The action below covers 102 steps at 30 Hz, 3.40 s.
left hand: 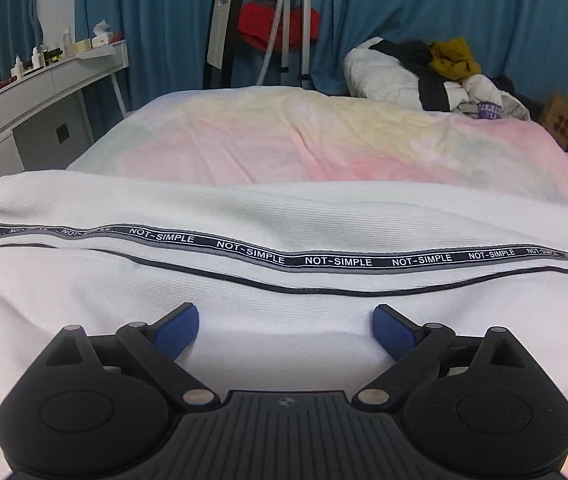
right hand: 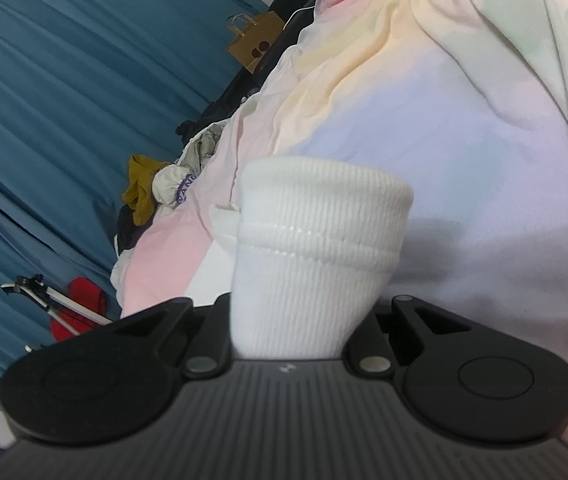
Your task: Fold clothes
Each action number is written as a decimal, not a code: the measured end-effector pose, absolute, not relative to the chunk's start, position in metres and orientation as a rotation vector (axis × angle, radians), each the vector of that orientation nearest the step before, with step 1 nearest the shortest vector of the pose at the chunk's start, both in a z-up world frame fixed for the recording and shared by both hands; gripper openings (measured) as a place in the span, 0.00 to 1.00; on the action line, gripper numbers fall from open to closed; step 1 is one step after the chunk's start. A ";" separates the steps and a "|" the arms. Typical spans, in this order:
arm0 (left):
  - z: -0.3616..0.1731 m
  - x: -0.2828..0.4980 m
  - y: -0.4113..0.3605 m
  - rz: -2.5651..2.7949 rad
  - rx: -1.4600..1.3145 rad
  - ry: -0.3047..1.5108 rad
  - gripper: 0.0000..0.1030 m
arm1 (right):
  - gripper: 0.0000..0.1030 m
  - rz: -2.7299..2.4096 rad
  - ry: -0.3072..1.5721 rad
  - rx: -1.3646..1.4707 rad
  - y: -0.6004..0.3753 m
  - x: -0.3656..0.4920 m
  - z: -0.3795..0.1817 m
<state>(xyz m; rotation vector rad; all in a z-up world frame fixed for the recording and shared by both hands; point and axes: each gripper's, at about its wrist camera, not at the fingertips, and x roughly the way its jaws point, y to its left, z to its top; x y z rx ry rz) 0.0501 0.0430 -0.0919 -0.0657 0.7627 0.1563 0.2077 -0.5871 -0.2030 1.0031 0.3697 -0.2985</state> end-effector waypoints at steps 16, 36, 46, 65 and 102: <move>-0.101 0.070 0.055 0.138 -0.044 0.769 0.95 | 0.17 -0.328 0.308 0.821 -0.567 0.207 -0.160; -0.097 0.071 0.062 0.101 -0.096 0.753 0.95 | 0.17 -0.118 0.065 0.315 -0.416 0.175 0.007; -0.083 0.053 0.075 0.088 -0.168 0.729 0.92 | 0.17 0.206 0.079 -0.098 -0.218 0.117 -0.042; -0.077 0.055 0.076 0.120 -0.137 0.715 0.92 | 0.20 0.431 0.337 -0.227 -0.144 0.099 -0.143; -0.103 0.113 0.054 -0.422 -0.565 0.744 0.73 | 0.59 0.395 0.663 0.094 -0.219 0.092 -0.130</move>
